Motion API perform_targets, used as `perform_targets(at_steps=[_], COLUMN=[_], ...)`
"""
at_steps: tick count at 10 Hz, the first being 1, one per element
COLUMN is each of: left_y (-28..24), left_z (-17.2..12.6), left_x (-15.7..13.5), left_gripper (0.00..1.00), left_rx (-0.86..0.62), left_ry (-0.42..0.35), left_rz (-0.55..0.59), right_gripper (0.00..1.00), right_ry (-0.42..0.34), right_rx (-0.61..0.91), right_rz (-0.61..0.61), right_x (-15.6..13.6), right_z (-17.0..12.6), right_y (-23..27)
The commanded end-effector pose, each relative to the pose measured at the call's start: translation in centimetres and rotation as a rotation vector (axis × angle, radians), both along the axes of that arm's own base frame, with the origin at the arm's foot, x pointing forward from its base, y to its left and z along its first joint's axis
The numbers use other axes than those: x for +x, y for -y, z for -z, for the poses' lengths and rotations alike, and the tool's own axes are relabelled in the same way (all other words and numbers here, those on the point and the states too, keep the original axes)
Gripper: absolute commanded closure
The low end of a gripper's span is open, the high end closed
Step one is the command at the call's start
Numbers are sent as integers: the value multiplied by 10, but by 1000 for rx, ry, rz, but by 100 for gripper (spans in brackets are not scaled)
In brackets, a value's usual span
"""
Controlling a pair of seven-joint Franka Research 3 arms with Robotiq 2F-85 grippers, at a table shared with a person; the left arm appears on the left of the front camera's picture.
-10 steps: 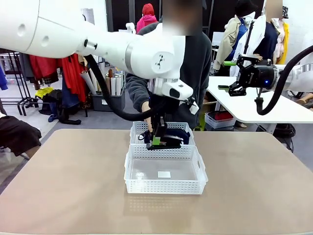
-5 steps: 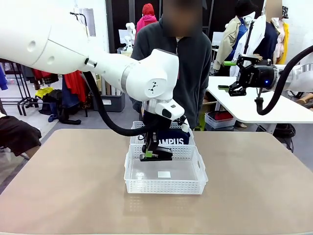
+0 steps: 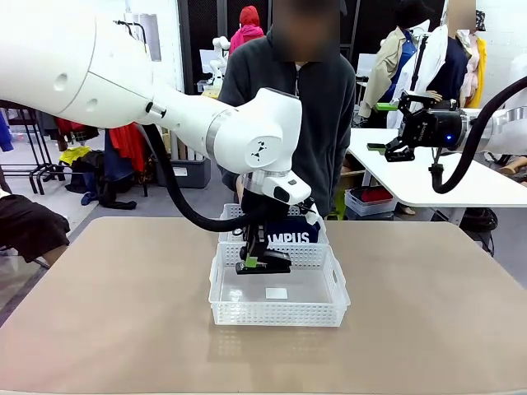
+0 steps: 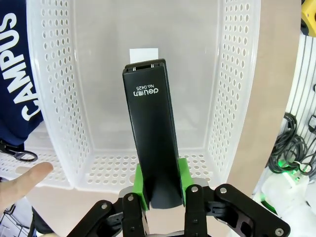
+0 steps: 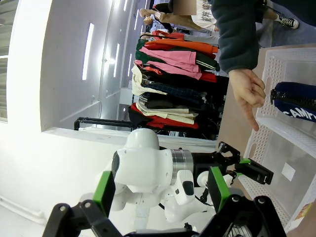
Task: Distribute items into two baskets.
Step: Place the picked Stapler into the Organizing basket as instructed by the person.
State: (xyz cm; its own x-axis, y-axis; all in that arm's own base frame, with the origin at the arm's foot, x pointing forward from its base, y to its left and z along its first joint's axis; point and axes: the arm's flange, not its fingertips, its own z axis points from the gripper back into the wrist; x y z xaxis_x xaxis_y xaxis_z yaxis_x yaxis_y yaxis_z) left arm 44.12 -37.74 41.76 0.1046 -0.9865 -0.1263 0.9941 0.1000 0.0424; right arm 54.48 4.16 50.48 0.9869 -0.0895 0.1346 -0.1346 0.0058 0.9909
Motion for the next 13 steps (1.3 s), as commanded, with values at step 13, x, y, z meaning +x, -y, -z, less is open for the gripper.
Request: perform_targets(at_steps=[13], left_y=[17], left_z=[86], left_x=[17], left_gripper=[100], left_rx=[-35], left_ry=[-10], left_rz=[123], right_gripper=[0], right_ry=[0], right_rx=[11], right_rz=[-3], right_x=[-1], right_z=[-2], right_y=[0])
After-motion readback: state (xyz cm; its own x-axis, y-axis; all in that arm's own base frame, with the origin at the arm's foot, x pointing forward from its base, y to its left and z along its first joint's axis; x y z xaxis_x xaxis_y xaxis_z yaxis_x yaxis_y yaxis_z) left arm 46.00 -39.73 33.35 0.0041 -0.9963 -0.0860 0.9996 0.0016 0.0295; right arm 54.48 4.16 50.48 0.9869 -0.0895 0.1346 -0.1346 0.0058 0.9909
